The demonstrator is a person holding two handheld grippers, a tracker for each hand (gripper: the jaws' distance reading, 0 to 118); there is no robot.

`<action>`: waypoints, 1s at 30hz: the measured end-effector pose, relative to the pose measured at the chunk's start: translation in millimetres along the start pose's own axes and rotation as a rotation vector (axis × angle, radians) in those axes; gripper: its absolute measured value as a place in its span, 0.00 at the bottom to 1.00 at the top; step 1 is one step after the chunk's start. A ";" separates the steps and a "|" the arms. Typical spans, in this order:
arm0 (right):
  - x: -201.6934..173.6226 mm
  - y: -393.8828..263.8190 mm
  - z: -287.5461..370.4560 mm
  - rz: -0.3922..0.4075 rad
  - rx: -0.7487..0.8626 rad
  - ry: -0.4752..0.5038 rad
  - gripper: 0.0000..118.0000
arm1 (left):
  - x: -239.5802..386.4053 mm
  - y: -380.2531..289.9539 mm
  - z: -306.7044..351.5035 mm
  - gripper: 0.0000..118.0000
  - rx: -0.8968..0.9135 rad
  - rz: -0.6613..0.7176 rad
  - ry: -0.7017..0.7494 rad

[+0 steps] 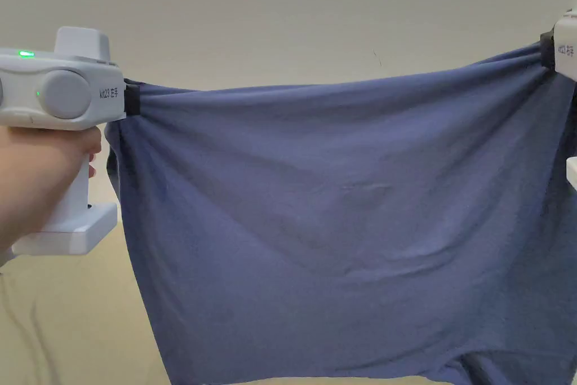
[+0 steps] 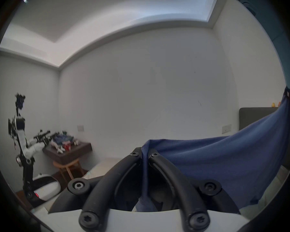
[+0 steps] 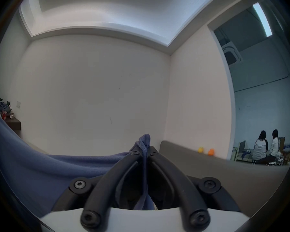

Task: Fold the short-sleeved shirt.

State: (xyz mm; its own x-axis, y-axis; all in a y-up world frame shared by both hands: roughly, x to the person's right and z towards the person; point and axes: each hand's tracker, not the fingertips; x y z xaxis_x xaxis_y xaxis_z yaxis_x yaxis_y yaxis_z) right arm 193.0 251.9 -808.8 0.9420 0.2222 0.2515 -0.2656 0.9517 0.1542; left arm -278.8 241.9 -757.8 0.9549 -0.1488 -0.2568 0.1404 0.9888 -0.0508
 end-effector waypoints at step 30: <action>86.9 -211.3 358.9 -0.161 -0.362 0.212 0.02 | -41.4 -269.7 312.3 0.02 -0.263 0.075 -0.149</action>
State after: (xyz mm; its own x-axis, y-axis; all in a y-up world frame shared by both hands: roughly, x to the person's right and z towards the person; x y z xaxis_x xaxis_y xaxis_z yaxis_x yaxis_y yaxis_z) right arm 257.5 -6.0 -476.6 0.9967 0.0676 0.0444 -0.0587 0.9822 -0.1783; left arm -274.6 -14.7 -432.1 0.9907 -0.0528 -0.1256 0.0142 0.9568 -0.2904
